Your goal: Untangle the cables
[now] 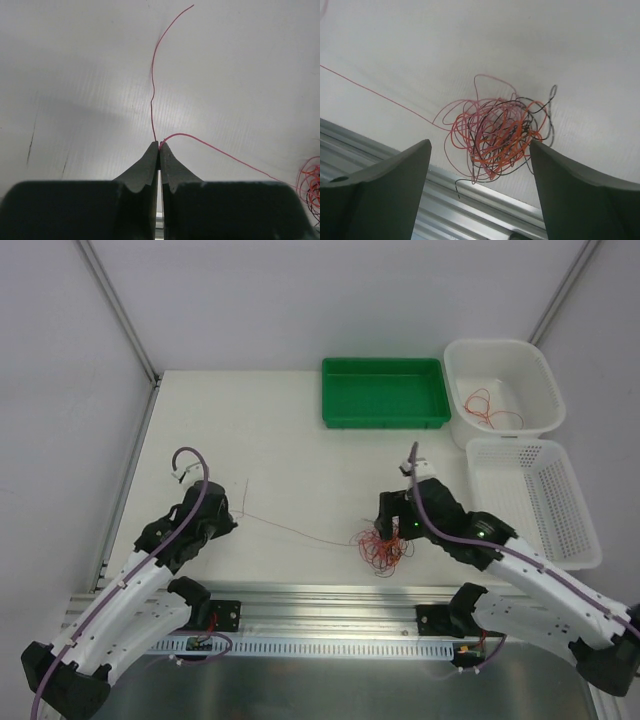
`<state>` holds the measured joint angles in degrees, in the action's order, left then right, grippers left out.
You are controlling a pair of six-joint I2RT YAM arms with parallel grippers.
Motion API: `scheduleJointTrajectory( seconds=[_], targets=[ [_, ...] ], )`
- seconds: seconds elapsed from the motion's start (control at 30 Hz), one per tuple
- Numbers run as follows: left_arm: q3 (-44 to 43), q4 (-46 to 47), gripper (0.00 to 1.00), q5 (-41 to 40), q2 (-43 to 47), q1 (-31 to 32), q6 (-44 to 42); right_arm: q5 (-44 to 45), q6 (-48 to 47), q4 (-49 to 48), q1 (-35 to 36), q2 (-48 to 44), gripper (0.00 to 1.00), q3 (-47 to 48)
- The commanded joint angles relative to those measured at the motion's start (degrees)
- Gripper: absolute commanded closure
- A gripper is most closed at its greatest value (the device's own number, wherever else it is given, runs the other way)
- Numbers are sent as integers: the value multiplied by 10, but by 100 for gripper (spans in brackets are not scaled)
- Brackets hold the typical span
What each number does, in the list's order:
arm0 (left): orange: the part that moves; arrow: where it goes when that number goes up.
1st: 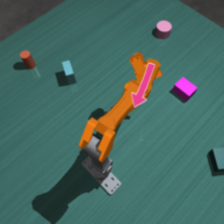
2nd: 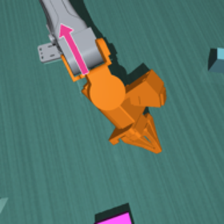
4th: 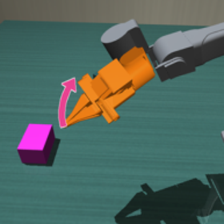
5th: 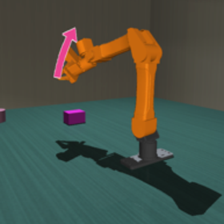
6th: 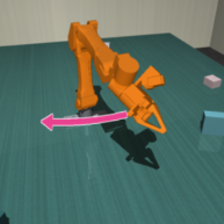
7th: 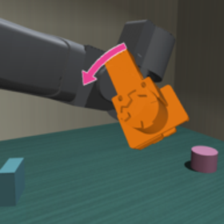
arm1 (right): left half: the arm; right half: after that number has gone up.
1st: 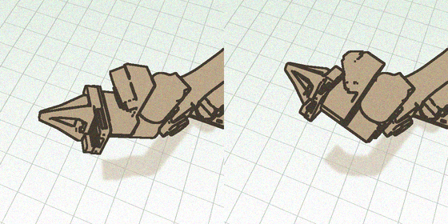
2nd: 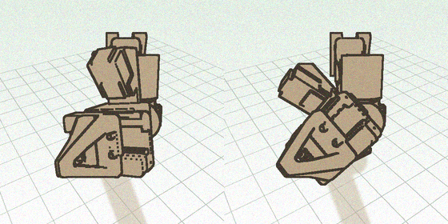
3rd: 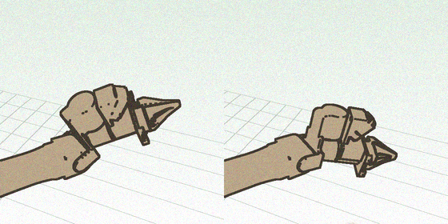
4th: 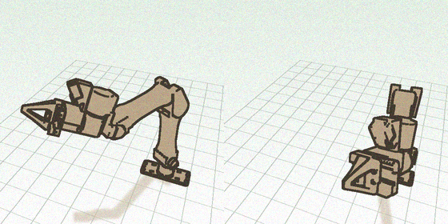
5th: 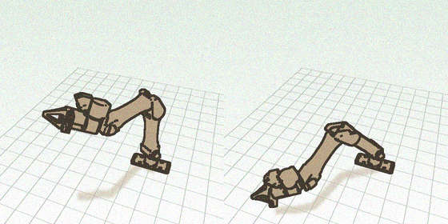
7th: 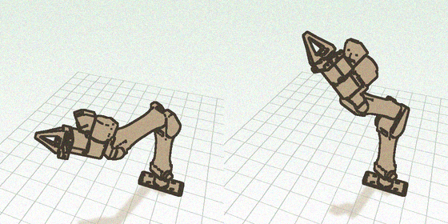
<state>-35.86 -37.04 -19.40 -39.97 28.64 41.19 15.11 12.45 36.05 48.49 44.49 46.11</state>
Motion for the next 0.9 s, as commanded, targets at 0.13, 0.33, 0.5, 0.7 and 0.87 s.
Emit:
scheduleJointTrajectory(
  seconds=[0.13, 0.33, 0.5, 0.7, 0.87],
  targets=[
    [-27, 3, 100, 23, 16, -3, -29, -2, 43, -75, 65, 183, 15, -11],
    [-77, -3, 100, -3, -11, -10, -56, 67, 57, -63, 69, 254, 35, -40],
    [-151, -36, 100, -17, -17, -47, -87, 141, 55, -16, 53, 247, 81, -48],
    [-264, -80, 100, -70, -17, -106, -135, 199, 50, 51, -6, 152, 98, -41],
    [-355, -116, 100, -135, -37, -124, -172, 213, 22, 96, -54, 35, 98, -8]
  ],
)
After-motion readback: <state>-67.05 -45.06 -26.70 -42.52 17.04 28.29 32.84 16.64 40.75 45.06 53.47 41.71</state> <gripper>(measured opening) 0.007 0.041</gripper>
